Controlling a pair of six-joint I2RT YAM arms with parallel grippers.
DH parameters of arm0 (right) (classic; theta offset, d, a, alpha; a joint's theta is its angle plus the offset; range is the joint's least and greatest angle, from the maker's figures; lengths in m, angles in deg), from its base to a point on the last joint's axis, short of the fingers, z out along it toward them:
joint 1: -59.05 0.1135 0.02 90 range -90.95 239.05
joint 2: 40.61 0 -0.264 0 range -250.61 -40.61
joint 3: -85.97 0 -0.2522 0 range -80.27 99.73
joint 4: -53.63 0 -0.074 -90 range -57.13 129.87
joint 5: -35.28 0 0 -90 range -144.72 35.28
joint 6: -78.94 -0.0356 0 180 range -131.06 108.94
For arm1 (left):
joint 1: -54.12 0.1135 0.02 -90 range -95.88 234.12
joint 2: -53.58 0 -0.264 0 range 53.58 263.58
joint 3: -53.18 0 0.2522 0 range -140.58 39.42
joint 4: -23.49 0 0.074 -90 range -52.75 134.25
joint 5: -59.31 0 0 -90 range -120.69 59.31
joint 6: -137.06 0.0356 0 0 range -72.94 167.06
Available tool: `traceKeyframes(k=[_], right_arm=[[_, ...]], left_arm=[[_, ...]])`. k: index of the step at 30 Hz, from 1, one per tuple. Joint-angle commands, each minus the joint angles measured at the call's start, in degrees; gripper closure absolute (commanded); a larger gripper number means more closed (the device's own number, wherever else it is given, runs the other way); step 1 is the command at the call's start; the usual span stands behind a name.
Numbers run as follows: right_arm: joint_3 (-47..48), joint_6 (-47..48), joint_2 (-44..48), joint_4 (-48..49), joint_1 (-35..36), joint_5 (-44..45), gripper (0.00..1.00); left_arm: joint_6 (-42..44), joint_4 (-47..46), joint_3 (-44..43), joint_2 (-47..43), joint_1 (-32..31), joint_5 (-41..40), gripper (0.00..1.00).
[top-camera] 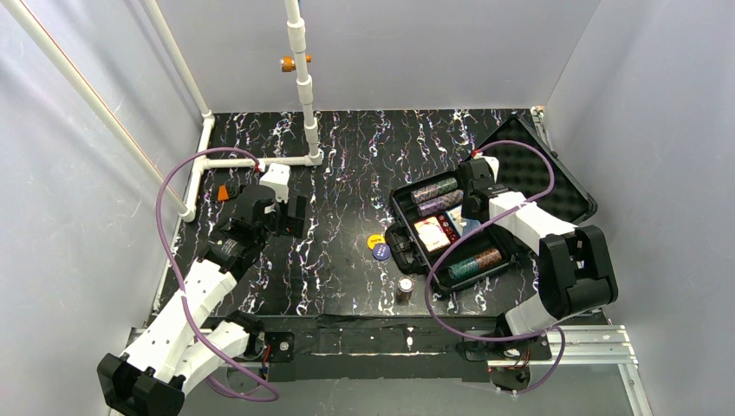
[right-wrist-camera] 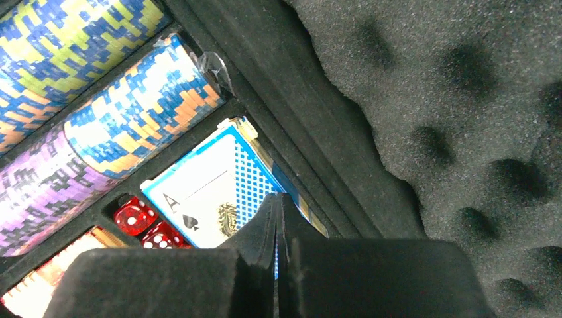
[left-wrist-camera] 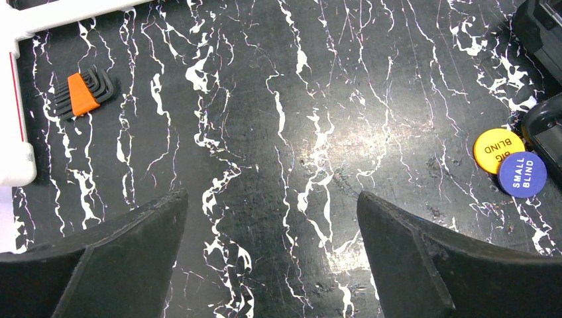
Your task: Pack up texas hold em set
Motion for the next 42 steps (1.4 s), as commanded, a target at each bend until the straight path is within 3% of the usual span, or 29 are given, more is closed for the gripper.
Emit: traceKeyframes(k=[1,7,22,24,34,42], right_arm=[[1.13,0.50,-1.93,1.43,0.06,3.37,0.99],[1.03,1.11,-4.82,2.96,-0.03,6.08,0.99],[1.69,1.14,-2.75,1.78,-0.03,1.80,0.98],[2.21,1.70,-1.37,1.62,-0.02,-0.03,0.95],[2.44,4.04,6.04,0.83,0.02,-7.77,0.54],[2.02,4.58,9.98,0.51,-0.02,-11.59,0.45]], left_arm=[[0.28,-0.04,-0.04,-0.89,0.45,0.10,0.02],[0.37,-0.05,0.05,-0.99,0.45,0.10,0.02],[0.36,-0.04,-0.01,-0.78,0.45,0.19,0.02],[0.35,-0.11,-0.04,-0.66,0.45,0.26,0.02],[0.88,-1.17,0.25,0.18,0.45,5.71,0.02],[2.28,-3.28,0.11,4.20,0.36,24.78,0.02]])
